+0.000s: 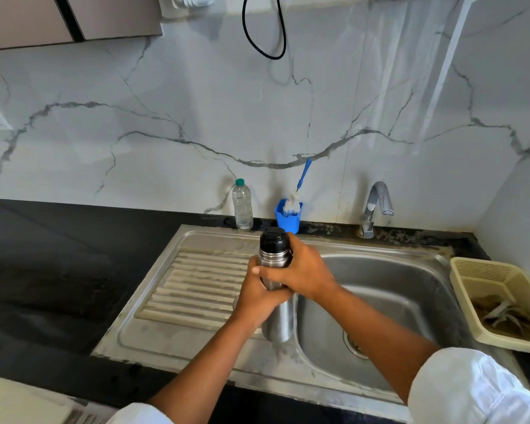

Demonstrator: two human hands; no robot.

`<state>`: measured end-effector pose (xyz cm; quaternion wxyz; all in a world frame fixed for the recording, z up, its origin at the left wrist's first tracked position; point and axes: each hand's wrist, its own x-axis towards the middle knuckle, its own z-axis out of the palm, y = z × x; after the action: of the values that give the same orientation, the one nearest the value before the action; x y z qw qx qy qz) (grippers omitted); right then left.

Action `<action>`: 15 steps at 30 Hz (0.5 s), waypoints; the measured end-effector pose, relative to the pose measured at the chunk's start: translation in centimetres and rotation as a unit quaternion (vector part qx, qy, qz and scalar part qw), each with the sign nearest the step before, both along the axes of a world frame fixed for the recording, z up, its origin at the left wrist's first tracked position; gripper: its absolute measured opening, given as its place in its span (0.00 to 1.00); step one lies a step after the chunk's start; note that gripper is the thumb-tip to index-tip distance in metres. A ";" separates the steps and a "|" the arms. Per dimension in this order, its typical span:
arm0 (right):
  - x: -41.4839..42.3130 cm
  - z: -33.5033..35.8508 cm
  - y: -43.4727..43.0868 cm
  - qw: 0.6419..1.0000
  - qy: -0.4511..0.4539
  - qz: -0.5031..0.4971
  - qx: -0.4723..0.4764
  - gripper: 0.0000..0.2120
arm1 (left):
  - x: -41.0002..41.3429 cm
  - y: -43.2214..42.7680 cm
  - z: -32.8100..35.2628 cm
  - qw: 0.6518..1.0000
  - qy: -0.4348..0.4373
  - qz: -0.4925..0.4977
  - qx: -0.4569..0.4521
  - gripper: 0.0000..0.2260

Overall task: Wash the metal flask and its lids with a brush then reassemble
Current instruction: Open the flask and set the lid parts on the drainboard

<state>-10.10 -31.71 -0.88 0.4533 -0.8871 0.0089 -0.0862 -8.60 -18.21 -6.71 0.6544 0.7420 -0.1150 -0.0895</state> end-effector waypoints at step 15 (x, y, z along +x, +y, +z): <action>1.1 10.2 1.0 0.893 -0.024 0.035 -0.449 0.29 | -1.2 2.0 3.2 0.996 -0.052 0.039 0.064 0.28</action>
<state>-8.95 -30.67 9.35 0.0097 -0.9936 -0.0729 -0.0858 -9.78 -16.19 -3.56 0.6016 0.7900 -0.1138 -0.0327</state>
